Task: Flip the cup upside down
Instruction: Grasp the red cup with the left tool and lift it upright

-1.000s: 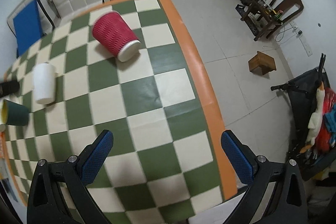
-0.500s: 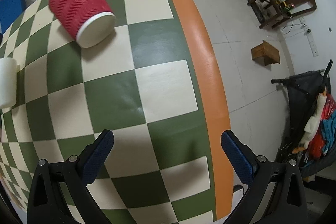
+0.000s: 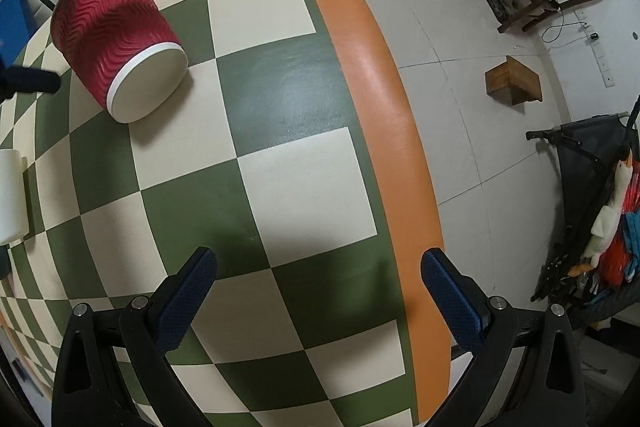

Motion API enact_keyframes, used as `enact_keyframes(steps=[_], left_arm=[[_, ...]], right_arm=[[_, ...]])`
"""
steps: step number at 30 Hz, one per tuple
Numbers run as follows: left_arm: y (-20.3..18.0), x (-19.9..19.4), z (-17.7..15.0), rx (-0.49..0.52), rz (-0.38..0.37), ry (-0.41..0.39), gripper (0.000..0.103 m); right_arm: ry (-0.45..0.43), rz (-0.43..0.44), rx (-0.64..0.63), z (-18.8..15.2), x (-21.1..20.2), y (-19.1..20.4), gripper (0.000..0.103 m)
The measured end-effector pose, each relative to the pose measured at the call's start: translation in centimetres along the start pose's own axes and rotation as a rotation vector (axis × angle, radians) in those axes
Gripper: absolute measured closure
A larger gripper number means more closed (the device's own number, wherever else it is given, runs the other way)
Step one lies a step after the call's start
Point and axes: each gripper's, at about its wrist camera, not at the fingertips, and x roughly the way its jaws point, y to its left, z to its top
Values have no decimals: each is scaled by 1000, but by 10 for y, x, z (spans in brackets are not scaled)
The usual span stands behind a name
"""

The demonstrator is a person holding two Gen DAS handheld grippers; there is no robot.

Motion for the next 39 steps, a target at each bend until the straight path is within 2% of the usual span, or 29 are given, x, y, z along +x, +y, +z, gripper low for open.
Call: enact_keyframes(steps=[3, 5, 11, 15, 22, 31, 34, 37, 38, 39], left_arm=[[-7, 6, 2, 43, 46, -10, 2], [-11, 8, 2, 75, 72, -15, 20], [-10, -1, -4, 155, 130, -78, 22], [-1, -14, -22, 202, 167, -121, 22], [39, -33, -59, 224, 150, -124, 22], [83, -67, -111, 224, 126, -119, 22], [86, -71, -127, 217, 123, -119, 22], [104, -79, -157, 216, 125, -122, 22], [89, -73, -160, 210, 129, -125, 22], [94, -74, -170, 208, 129, -126, 22]], right_arm=[[8, 5, -1, 4, 0, 1, 0], [18, 14, 0, 6, 2, 0, 0], [34, 33, -6, 8, 1, 6, 0], [50, 50, -7, 6, 0, 10, 0], [57, 76, -20, -7, -8, 13, 0], [71, 122, -38, -47, -29, 18, 0], [70, 133, -51, -66, -39, 20, 0], [74, 139, -66, -87, -47, 23, 0], [75, 141, -70, -95, -49, 25, 0], [76, 142, -72, -101, -50, 25, 0]])
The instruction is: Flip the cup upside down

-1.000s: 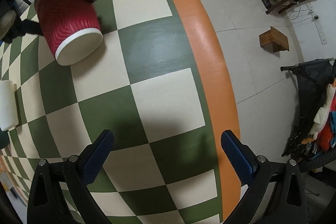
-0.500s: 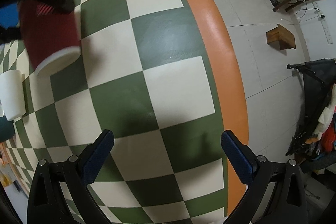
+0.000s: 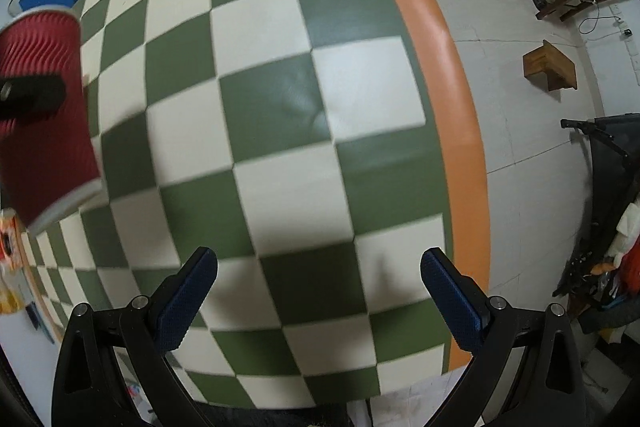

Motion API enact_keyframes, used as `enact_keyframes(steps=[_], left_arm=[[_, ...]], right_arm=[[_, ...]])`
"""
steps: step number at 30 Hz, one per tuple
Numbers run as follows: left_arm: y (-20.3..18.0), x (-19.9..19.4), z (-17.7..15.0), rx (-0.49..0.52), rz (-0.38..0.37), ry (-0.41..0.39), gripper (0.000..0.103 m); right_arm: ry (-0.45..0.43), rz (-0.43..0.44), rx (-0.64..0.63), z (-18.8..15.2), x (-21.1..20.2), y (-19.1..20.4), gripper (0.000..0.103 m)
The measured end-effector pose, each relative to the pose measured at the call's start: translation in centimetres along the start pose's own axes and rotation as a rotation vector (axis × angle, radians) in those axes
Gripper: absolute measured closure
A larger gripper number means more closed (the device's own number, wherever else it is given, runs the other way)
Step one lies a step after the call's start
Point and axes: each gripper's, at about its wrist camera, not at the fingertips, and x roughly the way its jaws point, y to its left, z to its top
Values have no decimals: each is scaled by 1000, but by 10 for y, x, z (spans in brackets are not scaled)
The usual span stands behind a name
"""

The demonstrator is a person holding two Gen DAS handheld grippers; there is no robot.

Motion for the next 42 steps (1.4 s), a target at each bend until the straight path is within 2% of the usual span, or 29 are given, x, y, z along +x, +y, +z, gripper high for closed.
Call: enact_keyframes(steps=[2, 4, 11, 13, 16, 21, 25, 31, 42], left_arm=[[6, -2, -20, 1, -5, 7, 22], [-9, 3, -32, 2, -1, 11, 22], [7, 19, -100, 21, 2, 75, 22], [14, 30, -117, 26, -1, 105, 22], [25, 48, -134, 16, 0, 150, 22], [36, 82, -141, -12, -15, 221, 22], [32, 94, -137, -11, -8, 207, 22], [19, 101, -128, 42, 33, 160, 22], [13, 110, -128, 42, 54, 161, 21]], right_arm=[[2, 3, -11, -18, -4, 8, 0], [4, 6, -12, -30, -6, 11, 0], [8, 8, -10, -82, -13, 33, 0], [16, 3, -10, -80, -6, 16, 0], [34, 8, 1, -94, 1, 16, 0], [54, -6, 3, -109, 14, 21, 0], [65, -20, 8, -113, 22, 23, 0], [74, -41, 13, -109, 29, 20, 0], [73, -44, 20, -103, 29, 16, 0]])
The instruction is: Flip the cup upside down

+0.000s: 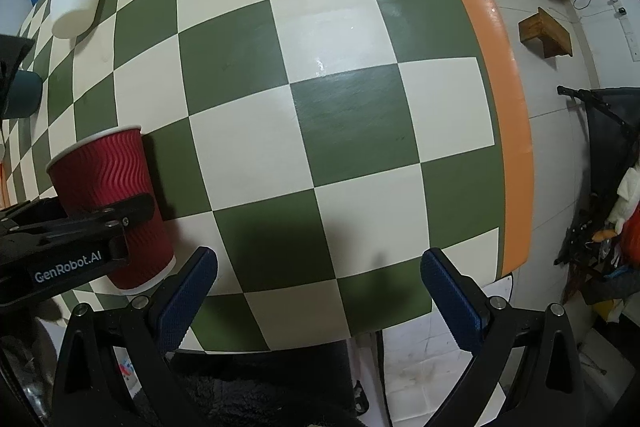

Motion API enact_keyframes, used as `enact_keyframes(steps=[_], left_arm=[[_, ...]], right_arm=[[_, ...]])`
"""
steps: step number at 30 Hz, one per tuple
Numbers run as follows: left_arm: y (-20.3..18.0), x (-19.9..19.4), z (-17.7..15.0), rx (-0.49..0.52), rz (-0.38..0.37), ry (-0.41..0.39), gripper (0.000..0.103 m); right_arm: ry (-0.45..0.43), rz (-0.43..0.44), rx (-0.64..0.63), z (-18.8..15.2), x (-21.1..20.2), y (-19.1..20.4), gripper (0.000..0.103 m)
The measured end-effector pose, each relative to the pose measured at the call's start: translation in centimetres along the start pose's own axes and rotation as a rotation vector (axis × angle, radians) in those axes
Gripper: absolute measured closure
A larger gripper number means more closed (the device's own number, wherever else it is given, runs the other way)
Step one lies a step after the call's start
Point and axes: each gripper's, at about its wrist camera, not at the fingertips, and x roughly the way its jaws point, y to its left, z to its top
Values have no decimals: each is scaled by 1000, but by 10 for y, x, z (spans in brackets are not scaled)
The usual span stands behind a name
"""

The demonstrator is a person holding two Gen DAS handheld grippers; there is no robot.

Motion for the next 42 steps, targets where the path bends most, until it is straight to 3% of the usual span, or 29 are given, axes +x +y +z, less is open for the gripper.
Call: enact_keyframes(steps=[8, 13, 19, 27, 28, 34, 38, 40, 42], left_arm=[[2, 0, -7, -24, 8, -6, 20], [8, -6, -3, -54, -3, -36, 13], [29, -40, -26, -101, -10, -122, 13], [82, -86, -93, -162, 38, -252, 13], [90, -93, -84, -170, 37, -257, 13], [121, -84, -113, -246, 25, -284, 13], [141, -72, -126, -305, 20, -295, 13], [150, -65, -129, -333, 23, -307, 2], [156, -58, -130, -360, 17, -309, 1]], right_arm=[[-8, 6, 8, 1, -6, -6, 0], [-19, 14, 11, -2, -11, -10, 0], [-47, 47, 8, -6, -25, -9, 0], [-121, 110, -67, -27, -52, 35, 0], [-129, 117, -81, -31, -55, 43, 0], [-147, 132, -147, -50, -57, 89, 0], [-154, 66, -267, -61, -60, 118, 0], [-186, -21, -386, -66, -68, 134, 0], [-225, -150, -565, -72, -75, 154, 0]])
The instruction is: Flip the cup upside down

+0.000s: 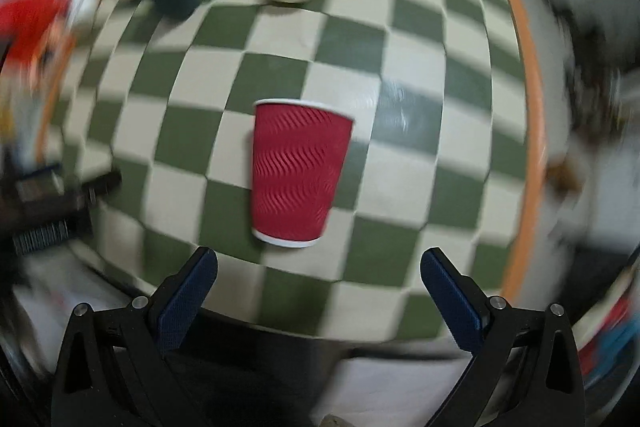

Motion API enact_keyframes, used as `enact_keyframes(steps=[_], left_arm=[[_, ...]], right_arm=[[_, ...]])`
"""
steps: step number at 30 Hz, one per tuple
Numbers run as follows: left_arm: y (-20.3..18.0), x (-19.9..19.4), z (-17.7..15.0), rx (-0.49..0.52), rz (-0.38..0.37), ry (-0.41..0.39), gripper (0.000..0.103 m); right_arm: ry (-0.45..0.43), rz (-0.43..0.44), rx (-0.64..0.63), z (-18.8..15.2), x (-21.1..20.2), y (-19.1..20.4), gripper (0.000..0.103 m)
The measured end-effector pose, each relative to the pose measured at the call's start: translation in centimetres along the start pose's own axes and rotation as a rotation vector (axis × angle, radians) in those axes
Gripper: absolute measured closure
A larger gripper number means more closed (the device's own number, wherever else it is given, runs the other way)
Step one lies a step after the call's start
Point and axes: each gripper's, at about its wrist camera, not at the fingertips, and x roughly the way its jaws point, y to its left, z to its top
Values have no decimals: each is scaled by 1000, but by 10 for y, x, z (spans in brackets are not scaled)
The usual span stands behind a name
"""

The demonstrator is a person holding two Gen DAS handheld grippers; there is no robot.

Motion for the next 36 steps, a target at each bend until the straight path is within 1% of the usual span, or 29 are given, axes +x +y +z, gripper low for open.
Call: enact_keyframes(steps=[1, 4, 5, 6, 8, 11, 12, 13, 14, 18, 21, 23, 26, 29, 32, 36], left_arm=[[2, 4, 0, -14, -8, 0, 1], [4, 17, -1, -55, -29, 15, 1], [4, 24, -2, -70, -27, 23, 1], [3, 28, -2, -78, -21, 33, 1], [4, 39, -4, -111, -27, 56, 1], [4, 50, -7, -151, -24, 74, 1], [5, 53, -8, -163, -19, 80, 1], [5, 56, -8, -175, -14, 85, 1], [6, 58, -9, -185, -11, 88, 1], [9, 63, -14, -228, 4, 94, 1], [11, 67, -14, -248, 14, 98, 1], [15, 70, -15, -258, 16, 99, 1], [21, 72, -15, -276, 14, 95, 1], [24, 73, -14, -287, 16, 92, 1], [26, 75, -13, -301, 14, 92, 1], [27, 77, -13, -310, 13, 90, 1]], right_arm=[[-12, -58, -88, 2, -4, 7, 0], [-46, -273, -473, 1, -6, 38, 0], [-49, -319, -567, 0, -5, 46, 0], [-53, -389, -722, -6, 1, 57, 0], [-30, -499, -963, -17, 16, 70, 0], [-41, -671, -1347, -43, 43, 79, 0], [-51, -706, -1442, -51, 50, 82, 0], [-67, -754, -1606, -63, 61, 81, 0], [-77, -790, -1715, -69, 69, 79, 0], [-111, -881, -2087, -86, 100, 66, 0], [-131, -924, -2283, -84, 117, 55, 0], [-152, -949, -2366, -80, 125, 50, 0], [-158, -981, -2489, -68, 136, 41, 1], [-157, -989, -2565, -55, 139, 35, 1], [-156, -973, -2618, -43, 141, 29, 1], [-152, -963, -2653, -31, 143, 26, 2]])
